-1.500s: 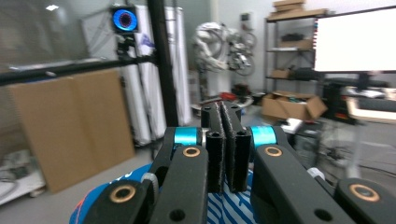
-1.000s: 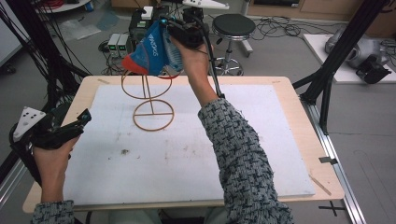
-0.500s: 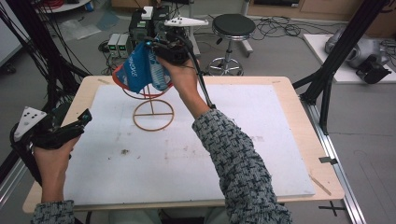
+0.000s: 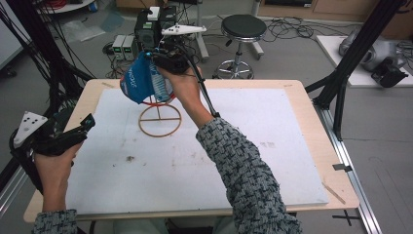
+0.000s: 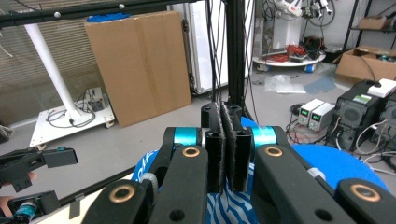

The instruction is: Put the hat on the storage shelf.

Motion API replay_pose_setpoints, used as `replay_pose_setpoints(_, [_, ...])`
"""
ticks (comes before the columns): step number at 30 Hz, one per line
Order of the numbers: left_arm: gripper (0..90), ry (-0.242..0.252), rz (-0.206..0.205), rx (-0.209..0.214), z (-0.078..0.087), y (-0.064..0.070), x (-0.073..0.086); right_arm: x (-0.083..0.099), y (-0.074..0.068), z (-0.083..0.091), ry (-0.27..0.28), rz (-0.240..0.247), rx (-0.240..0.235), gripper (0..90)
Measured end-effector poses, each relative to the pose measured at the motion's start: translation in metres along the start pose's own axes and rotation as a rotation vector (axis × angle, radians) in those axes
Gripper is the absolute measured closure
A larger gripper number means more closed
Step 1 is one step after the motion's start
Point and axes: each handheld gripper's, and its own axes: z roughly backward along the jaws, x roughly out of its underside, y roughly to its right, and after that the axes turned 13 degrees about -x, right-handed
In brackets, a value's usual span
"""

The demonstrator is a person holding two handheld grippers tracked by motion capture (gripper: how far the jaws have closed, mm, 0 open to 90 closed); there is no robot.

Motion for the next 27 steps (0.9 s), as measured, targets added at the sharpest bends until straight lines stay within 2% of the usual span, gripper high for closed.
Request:
replay_pose_setpoints(4, [14.1, 0.0, -0.002, 0.0, -0.001, 0.0, 0.0, 0.001, 0.003, 0.002, 0.015, -0.022, -0.008, 88.3])
replay_pose_setpoints(5, [14.1, 0.0, 0.0, 0.001, -0.001, 0.001, 0.0, 0.0, 0.003, 0.004, 0.031, -0.026, -0.01, 88.3])
replay_pose_setpoints(6, [14.1, -0.001, 0.002, 0.002, -0.001, 0.001, 0.0, -0.002, 0.004, 0.007, 0.057, -0.052, -0.026, 88.4])
replay_pose_setpoints(8, [14.1, -0.004, -0.002, 0.002, -0.002, 0.001, 0.001, -0.002, 0.003, 0.008, 0.061, -0.059, -0.03, 88.3])
replay_pose_setpoints(10, [14.1, -0.006, -0.006, 0.005, -0.002, 0.002, 0.001, -0.003, 0.001, 0.009, 0.065, -0.063, -0.032, 88.3])
replay_pose_setpoints(13, [14.1, -0.008, -0.009, 0.009, -0.003, 0.004, 0.001, -0.005, -0.006, 0.01, 0.089, -0.08, -0.064, 88.4])
replay_pose_setpoints(18, [14.1, -0.009, -0.01, 0.008, -0.003, 0.004, 0.002, -0.005, -0.011, 0.007, 0.069, -0.068, -0.061, 88.3])
replay_pose_setpoints(22, [14.1, -0.005, -0.006, 0.005, -0.002, 0.002, 0.001, 0.0, -0.008, 0.004, 0.053, -0.061, -0.042, 88.3])
replay_pose_setpoints(23, [14.1, -0.003, -0.004, 0.004, -0.002, 0.002, 0.001, 0.003, -0.007, 0.001, 0.029, -0.039, -0.018, 88.2])
replay_pose_setpoints(27, [14.1, -0.005, -0.004, 0.004, -0.001, 0.001, 0.001, 0.009, -0.003, -0.002, 0.022, -0.058, -0.017, 88.2])
